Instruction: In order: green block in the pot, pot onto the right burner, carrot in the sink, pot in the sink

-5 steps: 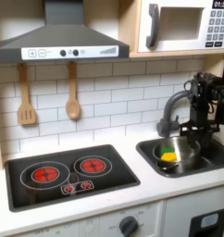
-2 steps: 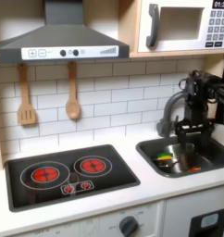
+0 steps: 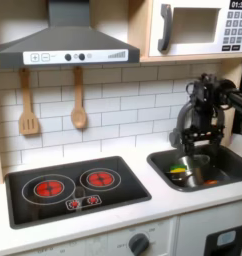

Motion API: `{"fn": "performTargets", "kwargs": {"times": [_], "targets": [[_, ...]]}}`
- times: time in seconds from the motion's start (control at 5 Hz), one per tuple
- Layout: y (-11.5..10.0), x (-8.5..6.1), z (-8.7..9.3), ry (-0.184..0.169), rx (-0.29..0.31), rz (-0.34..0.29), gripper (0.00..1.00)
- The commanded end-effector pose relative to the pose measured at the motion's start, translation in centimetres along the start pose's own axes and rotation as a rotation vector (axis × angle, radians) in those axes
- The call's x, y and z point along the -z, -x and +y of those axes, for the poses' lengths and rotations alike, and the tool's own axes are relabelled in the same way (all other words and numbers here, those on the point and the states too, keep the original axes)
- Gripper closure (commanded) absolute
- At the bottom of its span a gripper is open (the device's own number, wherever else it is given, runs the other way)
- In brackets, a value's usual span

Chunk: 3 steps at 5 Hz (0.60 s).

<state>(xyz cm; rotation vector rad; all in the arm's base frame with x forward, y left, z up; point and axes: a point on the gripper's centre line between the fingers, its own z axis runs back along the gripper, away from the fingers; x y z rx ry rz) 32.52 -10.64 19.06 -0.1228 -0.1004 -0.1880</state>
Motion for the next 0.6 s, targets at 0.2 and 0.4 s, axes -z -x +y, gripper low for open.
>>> {"fn": "performTargets", "kwargs": {"times": [0.2,0.4], "targets": [[-0.8,-1.8,6.3,-0.079,-0.165,-0.025,0.00],[-0.7,-2.2,6.1,-0.076,-0.159,-0.041,0.00]]}}
